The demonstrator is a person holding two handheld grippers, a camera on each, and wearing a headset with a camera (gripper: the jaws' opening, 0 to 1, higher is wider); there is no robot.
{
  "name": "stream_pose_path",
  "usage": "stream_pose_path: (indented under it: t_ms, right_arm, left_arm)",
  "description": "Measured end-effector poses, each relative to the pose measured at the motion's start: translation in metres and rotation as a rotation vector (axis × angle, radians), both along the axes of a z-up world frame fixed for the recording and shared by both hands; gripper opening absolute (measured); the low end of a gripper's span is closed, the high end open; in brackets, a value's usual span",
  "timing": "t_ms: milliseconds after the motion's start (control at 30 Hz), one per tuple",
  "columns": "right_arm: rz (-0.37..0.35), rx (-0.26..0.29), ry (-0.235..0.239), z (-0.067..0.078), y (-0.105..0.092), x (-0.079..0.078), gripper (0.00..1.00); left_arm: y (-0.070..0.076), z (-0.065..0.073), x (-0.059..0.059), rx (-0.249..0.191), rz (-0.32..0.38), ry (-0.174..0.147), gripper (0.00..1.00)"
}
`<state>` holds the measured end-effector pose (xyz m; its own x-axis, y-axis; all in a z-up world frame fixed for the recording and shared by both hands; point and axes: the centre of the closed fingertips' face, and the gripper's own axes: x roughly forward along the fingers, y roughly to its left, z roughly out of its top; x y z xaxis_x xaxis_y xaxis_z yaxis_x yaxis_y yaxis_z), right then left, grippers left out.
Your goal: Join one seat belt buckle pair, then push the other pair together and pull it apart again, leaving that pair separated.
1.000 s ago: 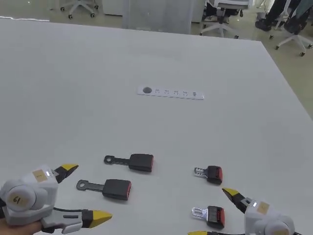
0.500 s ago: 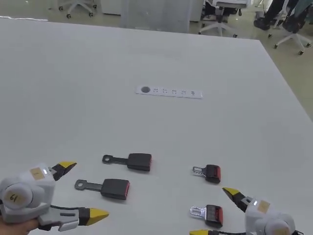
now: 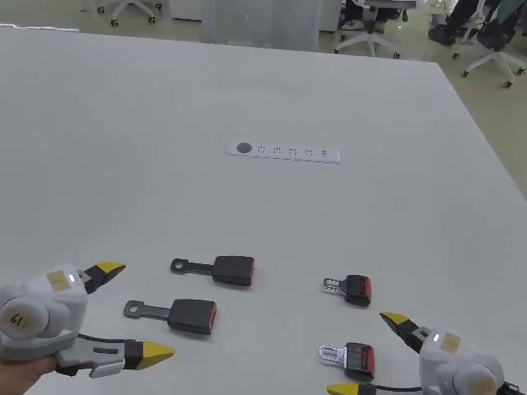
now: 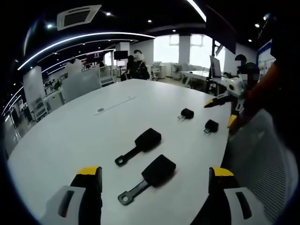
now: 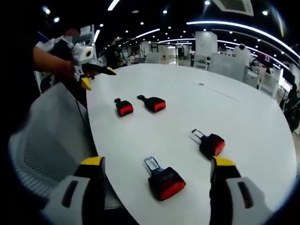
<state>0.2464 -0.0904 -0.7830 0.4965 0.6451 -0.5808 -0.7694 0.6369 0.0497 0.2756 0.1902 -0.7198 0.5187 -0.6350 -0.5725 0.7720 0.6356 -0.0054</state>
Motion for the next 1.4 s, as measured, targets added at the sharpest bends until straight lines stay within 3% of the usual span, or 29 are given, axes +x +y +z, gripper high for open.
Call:
stream_pose_path:
  t_ms: [433, 700, 1067, 1400]
  right_arm:
    - [0.054, -0.036, 0.041, -0.012, -0.009, 0.004, 0.89]
    - [0.113, -0.059, 0.082, -0.024, -0.008, 0.004, 0.84]
    - [0.169, -0.102, 0.138, -0.040, -0.015, 0.006, 0.76]
    - [0.240, -0.135, 0.186, -0.050, -0.013, 0.004, 0.69]
  left_arm:
    - [-0.007, -0.019, 0.008, 0.061, -0.073, 0.028, 0.86]
    - [-0.013, -0.046, 0.009, 0.123, -0.154, 0.058, 0.80]
    - [-0.020, -0.069, 0.020, 0.133, -0.220, 0.090, 0.70]
    - [-0.024, -0.101, 0.026, 0.202, -0.304, 0.136, 0.64]
